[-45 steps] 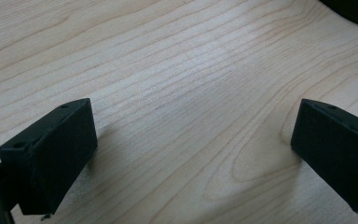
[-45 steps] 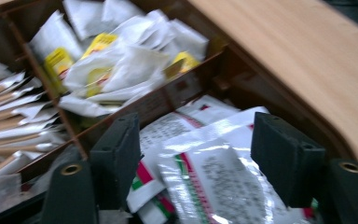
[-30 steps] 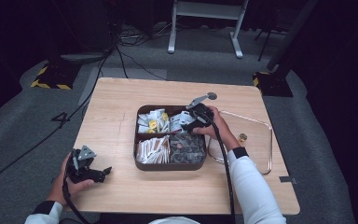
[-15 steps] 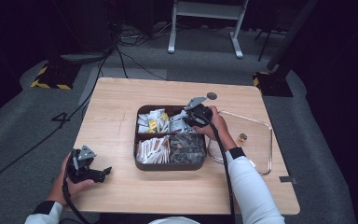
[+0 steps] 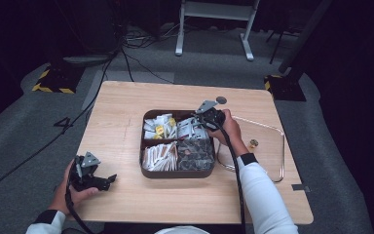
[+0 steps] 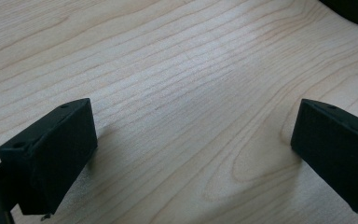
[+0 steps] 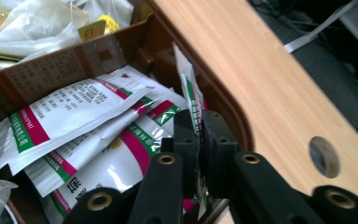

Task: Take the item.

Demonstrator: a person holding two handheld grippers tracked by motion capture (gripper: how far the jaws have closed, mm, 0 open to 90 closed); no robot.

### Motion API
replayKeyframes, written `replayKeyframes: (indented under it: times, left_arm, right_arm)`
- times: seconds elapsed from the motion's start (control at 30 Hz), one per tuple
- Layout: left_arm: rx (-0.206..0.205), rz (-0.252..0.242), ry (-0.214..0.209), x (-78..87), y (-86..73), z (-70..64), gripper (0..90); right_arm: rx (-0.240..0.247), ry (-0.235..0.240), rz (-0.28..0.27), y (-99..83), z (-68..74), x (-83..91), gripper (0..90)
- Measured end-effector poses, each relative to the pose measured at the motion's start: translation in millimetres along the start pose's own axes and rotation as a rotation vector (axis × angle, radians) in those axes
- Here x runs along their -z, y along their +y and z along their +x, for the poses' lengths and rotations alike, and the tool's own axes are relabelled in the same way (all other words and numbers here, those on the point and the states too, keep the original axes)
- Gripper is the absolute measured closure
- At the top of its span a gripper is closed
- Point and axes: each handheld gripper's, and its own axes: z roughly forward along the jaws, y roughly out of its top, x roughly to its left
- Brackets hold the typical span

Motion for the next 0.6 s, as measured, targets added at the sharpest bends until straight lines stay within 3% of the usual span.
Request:
replayKeyframes:
  times: [0.17, 0.6]
  left_arm:
    - [0.0, -0.002, 0.001, -0.1, -0.1, -0.1, 0.4]
    - [0.002, -0.004, 0.002, -0.3, -0.1, -0.3, 0.5]
  right_arm:
    - [-0.008, -0.006, -0.056, 1.4, -3.4, 11.0, 88.6]
    - [-0.095, 0.049, -0.202, -5.3, -9.7, 42.3, 88.9]
